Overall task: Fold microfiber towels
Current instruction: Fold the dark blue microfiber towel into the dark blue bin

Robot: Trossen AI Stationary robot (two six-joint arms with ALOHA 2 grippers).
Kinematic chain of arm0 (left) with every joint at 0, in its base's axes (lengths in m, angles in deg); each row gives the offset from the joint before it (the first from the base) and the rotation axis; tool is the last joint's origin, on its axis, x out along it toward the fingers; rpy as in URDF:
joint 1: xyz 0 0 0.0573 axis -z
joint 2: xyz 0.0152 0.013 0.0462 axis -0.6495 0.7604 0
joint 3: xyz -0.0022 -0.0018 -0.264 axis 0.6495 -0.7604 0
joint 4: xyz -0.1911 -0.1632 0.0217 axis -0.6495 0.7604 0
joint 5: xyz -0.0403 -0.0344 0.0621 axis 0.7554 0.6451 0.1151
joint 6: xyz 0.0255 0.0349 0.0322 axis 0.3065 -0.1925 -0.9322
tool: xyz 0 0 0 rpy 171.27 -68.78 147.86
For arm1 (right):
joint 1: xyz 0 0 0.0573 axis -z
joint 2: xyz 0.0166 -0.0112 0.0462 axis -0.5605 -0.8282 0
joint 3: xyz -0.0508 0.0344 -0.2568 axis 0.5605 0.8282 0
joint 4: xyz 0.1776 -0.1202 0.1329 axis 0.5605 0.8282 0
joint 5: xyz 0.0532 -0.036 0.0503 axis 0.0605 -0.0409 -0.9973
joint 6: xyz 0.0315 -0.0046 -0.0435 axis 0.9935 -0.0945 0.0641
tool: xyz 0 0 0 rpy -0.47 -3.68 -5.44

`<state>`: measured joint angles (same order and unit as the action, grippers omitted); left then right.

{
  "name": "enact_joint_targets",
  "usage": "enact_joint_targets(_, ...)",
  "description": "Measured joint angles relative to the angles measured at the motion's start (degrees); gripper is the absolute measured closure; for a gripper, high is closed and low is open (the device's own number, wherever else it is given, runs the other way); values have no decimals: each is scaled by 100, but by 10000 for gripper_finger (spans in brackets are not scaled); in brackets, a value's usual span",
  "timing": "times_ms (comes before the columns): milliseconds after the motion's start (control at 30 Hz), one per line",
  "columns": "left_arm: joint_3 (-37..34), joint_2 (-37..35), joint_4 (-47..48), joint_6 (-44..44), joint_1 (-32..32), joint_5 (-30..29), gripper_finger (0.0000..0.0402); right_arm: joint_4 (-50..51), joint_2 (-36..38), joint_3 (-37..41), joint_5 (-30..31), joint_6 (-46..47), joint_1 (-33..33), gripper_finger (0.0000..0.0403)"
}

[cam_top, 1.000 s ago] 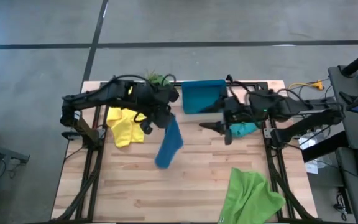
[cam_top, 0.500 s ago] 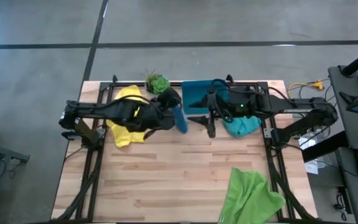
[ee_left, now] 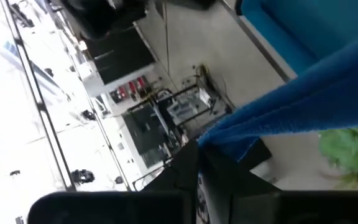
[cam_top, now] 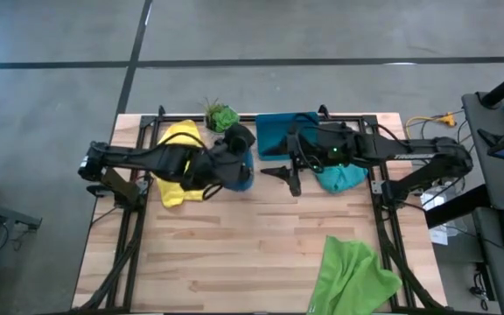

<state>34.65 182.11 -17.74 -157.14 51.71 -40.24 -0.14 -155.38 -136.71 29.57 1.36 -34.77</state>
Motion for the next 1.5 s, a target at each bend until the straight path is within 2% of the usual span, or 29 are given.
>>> enact_joint_targets(267,79,-22,-182,2,5,60,402,-192,-224,15,107,8,72,179)
enact_joint_targets(467,87,-82,-391,2,12,61,402,-264,-227,232,644,8,76,179)
enact_joint_targets(733,87,-96,-493,-47,5,66,402,-772,-221,519,667,2,150,179)
enact_joint_targets(800,87,-96,-492,-248,3,65,402,-881,-209,525,668,-23,181,179)
enact_joint_targets(933,85,-96,-726,-1292,110,55,402,-846,-202,525,664,-89,198,179)
enact_joint_targets(1067,83,-170,-1356,-1553,222,82,402,-847,-148,525,609,-171,196,179)
enact_joint_targets(1200,70,-249,-1302,-1420,218,141,402,-842,-116,535,589,-222,196,179)
enact_joint_targets(1300,-32,-258,-1142,-1494,188,252,402,-936,-91,535,339,-384,196,179)
enact_joint_targets(1500,-94,-260,-1157,-1493,161,302,402,-942,-101,548,-585,-203,199,179)
